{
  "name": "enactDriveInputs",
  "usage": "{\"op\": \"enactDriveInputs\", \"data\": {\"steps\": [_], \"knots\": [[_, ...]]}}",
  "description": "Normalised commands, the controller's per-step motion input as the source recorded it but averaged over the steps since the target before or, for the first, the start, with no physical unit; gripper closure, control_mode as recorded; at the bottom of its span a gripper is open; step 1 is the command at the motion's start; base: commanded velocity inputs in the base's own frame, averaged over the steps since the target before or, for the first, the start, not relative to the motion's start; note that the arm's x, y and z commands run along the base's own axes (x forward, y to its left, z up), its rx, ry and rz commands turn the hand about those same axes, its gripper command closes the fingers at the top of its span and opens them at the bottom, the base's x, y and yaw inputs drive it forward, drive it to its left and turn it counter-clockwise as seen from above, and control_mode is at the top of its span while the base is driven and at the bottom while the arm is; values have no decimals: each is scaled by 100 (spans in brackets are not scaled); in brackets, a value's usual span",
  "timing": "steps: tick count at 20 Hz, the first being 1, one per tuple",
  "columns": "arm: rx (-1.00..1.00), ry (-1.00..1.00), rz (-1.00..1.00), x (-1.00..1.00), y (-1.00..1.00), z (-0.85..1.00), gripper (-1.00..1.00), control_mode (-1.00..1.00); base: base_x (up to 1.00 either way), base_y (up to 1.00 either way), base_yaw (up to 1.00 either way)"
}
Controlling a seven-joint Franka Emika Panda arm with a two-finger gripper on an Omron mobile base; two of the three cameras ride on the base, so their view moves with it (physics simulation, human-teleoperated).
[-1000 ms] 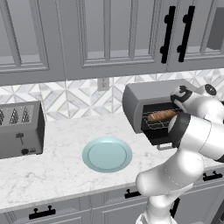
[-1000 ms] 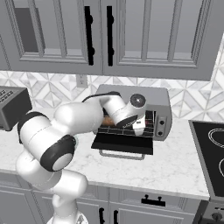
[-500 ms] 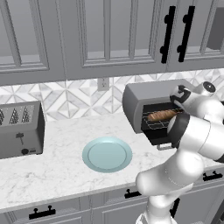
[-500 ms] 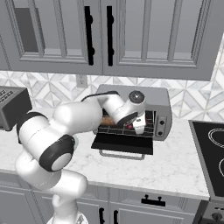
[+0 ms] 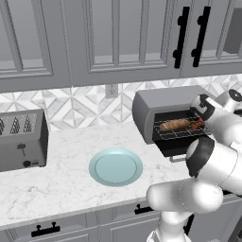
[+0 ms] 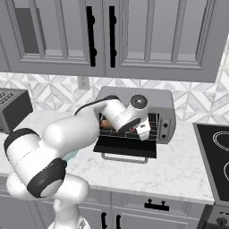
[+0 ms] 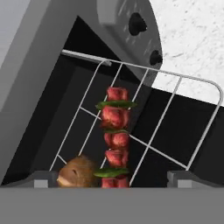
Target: Pick up the kebab skewer and baguette bread, and place them inside the toaster oven. Close the toaster oven door and start by setting the timer.
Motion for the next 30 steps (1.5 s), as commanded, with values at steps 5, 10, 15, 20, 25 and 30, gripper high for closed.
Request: {"op": "enactDriveInputs", "data": {"steps": [5, 10, 15, 20, 25, 30], "knots": [[-16, -1, 44, -28, 34, 18, -100, -100, 0, 0, 0], [-19, -5, 45, -45, 8, 5, -100, -100, 0, 0, 0], [-19, -17, 41, -31, 0, 0, -100, -100, 0, 0, 0], [-25, -22, 21, -15, 2, 0, -100, -100, 0, 0, 0], [-28, -13, -4, -1, 7, -5, -100, -100, 0, 0, 0], [-16, -7, -6, 0, 11, -26, -100, -100, 0, 0, 0]]}}
